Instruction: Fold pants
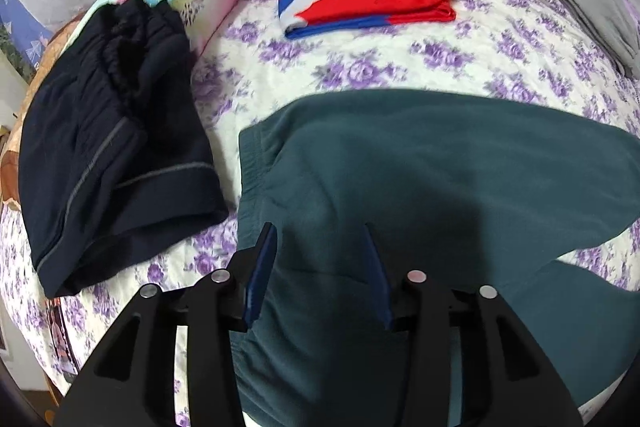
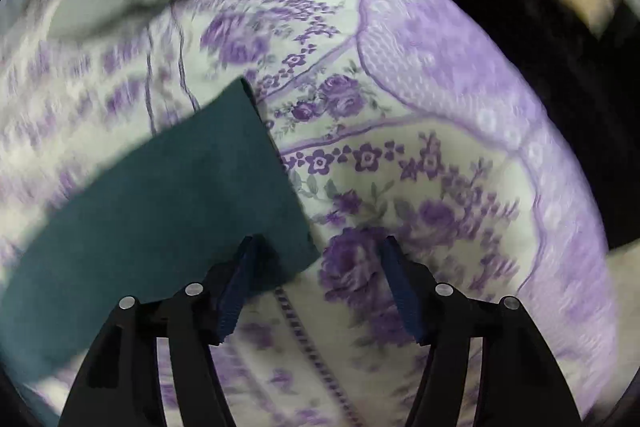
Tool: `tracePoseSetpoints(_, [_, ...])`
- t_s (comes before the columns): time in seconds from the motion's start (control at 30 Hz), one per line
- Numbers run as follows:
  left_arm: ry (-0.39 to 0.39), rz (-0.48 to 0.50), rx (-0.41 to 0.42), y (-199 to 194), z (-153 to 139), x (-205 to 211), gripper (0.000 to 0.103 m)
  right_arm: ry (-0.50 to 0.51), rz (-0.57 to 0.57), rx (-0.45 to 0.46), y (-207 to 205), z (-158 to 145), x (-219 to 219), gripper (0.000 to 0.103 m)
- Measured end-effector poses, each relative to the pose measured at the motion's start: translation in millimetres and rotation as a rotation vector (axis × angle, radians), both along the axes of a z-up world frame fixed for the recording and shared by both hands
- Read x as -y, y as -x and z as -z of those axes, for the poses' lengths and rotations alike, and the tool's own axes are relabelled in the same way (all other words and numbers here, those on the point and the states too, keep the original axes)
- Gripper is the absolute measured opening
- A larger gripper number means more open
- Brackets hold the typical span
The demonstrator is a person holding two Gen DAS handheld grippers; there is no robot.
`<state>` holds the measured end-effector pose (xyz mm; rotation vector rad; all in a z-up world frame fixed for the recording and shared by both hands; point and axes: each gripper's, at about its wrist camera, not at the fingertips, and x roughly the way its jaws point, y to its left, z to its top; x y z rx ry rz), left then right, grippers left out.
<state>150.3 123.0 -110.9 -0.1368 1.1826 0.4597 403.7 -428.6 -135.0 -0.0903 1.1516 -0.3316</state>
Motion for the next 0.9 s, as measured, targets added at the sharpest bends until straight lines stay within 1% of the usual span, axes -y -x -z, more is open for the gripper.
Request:
tracePoseSetpoints(0.03, [0.005,0.003,-0.015,1,5,-1,0.043,0.044,0.028,0.011,1,-5,-4,0.072])
tracePoseSetpoints(0.07, [0.006,0.004,-0.034,1,10,-2,0.044,0.055,0.040,0.053,5,-17,-13,0.072])
tracePoseSetpoints(0.13, [0.009,-0.003,-0.061,3,17,-5,0.044,-0.066,-0.042,0.131,14,-34,-36,0.072])
tracePoseSetpoints(0.17, [0.020,-0.014,-0.061,5,19,-7,0.044,-0.122,-0.110,0.146,21,-40,-59,0.072])
tracePoseSetpoints(0.2, [0.031,-0.020,-0.054,7,20,-8,0.045,-0.161,-0.183,0.141,28,-42,-81,0.072])
tracePoseSetpoints(0.23, [0.041,-0.025,-0.047,8,19,-9,0.045,-0.205,-0.268,0.133,36,-42,-108,0.072])
tracePoseSetpoints(0.3, [0.058,-0.025,-0.029,9,15,-7,0.046,-0.337,-0.456,0.104,56,-39,-171,0.072])
tracePoseSetpoints(0.33, [0.063,-0.021,-0.021,8,14,-6,0.047,-0.384,-0.526,0.086,64,-37,-189,0.072])
tracePoseSetpoints(0.4, [0.064,0.000,0.001,2,9,-1,0.048,-0.504,-0.691,0.016,87,-26,-255,0.071])
tracePoseSetpoints(0.43, [0.065,0.020,0.016,-5,6,3,0.049,-0.552,-0.740,-0.014,94,-23,-274,0.068])
tracePoseSetpoints(0.47, [0.072,0.038,0.027,-12,5,6,0.049,-0.599,-0.809,-0.054,107,-19,-310,0.060])
tracePoseSetpoints(0.5, [0.081,0.051,0.035,-16,4,8,0.051,-0.612,-0.851,-0.078,115,-15,-329,0.058])
tracePoseSetpoints(0.53, [0.101,0.072,0.041,-25,8,9,0.056,-0.608,-0.881,-0.097,118,-8,-348,0.058])
tracePoseSetpoints(0.57, [0.103,0.075,0.027,-30,13,8,0.057,-0.578,-0.894,-0.116,118,0,-362,0.058])
tracePoseSetpoints(0.6, [0.092,0.067,-0.005,-35,23,6,0.057,-0.521,-0.893,-0.133,116,10,-369,0.058])
tracePoseSetpoints(0.63, [0.074,0.056,-0.046,-37,33,4,0.060,-0.458,-0.891,-0.148,113,17,-367,0.059])
tracePoseSetpoints(0.67, [0.081,0.060,-0.046,-35,40,-3,0.064,-0.414,-0.907,-0.145,108,21,-359,0.058])
tracePoseSetpoints(0.7, [0.085,0.062,-0.026,-30,40,-8,0.068,-0.392,-0.920,-0.122,106,18,-341,0.058])
tracePoseSetpoints(0.73, [0.075,0.060,-0.028,-26,39,-11,0.068,-0.320,-0.876,-0.098,99,15,-314,0.059])
tracePoseSetpoints(0.77, [0.064,0.070,-0.032,-20,37,-15,0.068,-0.276,-0.830,-0.079,95,13,-290,0.060])
tracePoseSetpoints(0.8, [0.055,0.085,-0.032,-14,36,-18,0.067,-0.235,-0.772,-0.064,89,11,-262,0.067])
tracePoseSetpoints(0.83, [0.047,0.103,-0.032,-7,35,-20,0.067,-0.193,-0.696,-0.054,80,11,-231,0.072])
tracePoseSetpoints(0.87, [0.060,0.121,-0.031,0,33,-23,0.067,-0.175,-0.599,-0.046,69,12,-197,0.077])
tracePoseSetpoints(0.9, [0.072,0.127,-0.028,3,30,-25,0.065,-0.197,-0.526,-0.040,63,11,-174,0.076])
